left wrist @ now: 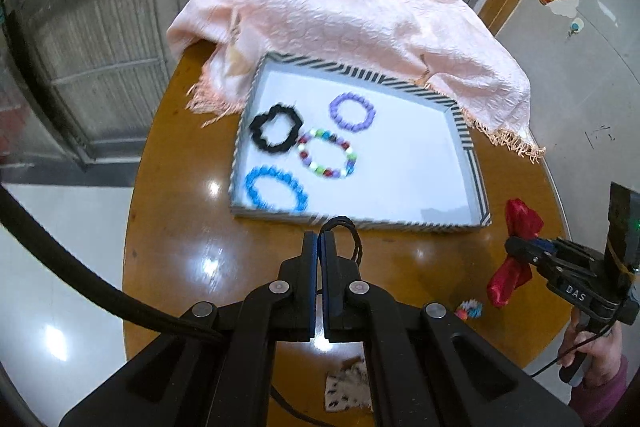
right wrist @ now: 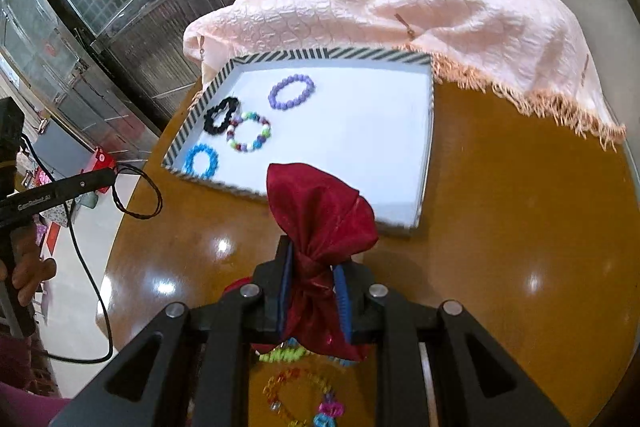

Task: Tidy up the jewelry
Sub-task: 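Lift and carry the hair tie and red bow over the chevron tray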

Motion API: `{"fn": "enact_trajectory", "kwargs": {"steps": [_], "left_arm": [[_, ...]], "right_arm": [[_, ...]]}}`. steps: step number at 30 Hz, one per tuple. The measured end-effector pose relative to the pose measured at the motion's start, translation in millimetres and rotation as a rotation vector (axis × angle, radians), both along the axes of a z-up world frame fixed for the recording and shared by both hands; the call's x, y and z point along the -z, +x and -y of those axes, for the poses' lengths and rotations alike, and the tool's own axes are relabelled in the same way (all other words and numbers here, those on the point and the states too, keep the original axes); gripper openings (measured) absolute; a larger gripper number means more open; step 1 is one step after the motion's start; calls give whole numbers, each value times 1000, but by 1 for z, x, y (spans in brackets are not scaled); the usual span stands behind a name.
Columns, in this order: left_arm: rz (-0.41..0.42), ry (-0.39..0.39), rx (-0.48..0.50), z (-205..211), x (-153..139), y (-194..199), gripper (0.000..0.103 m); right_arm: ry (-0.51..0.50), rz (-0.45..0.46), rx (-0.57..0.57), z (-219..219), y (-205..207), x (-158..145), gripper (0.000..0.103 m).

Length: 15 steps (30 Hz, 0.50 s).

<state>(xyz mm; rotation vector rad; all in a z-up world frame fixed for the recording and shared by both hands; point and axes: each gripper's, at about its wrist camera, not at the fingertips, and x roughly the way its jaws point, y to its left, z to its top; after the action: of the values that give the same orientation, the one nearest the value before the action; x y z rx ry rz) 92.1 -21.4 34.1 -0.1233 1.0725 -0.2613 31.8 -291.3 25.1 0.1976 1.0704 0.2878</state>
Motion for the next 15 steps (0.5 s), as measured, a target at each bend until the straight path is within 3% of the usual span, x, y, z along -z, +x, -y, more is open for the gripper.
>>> {"fn": "enact_trajectory", "kwargs": {"steps": [15], "left_arm": [[-19, 2, 30, 57, 10, 56, 1]], "right_arm": [[-25, 2, -27, 2, 81, 2, 20]]}}
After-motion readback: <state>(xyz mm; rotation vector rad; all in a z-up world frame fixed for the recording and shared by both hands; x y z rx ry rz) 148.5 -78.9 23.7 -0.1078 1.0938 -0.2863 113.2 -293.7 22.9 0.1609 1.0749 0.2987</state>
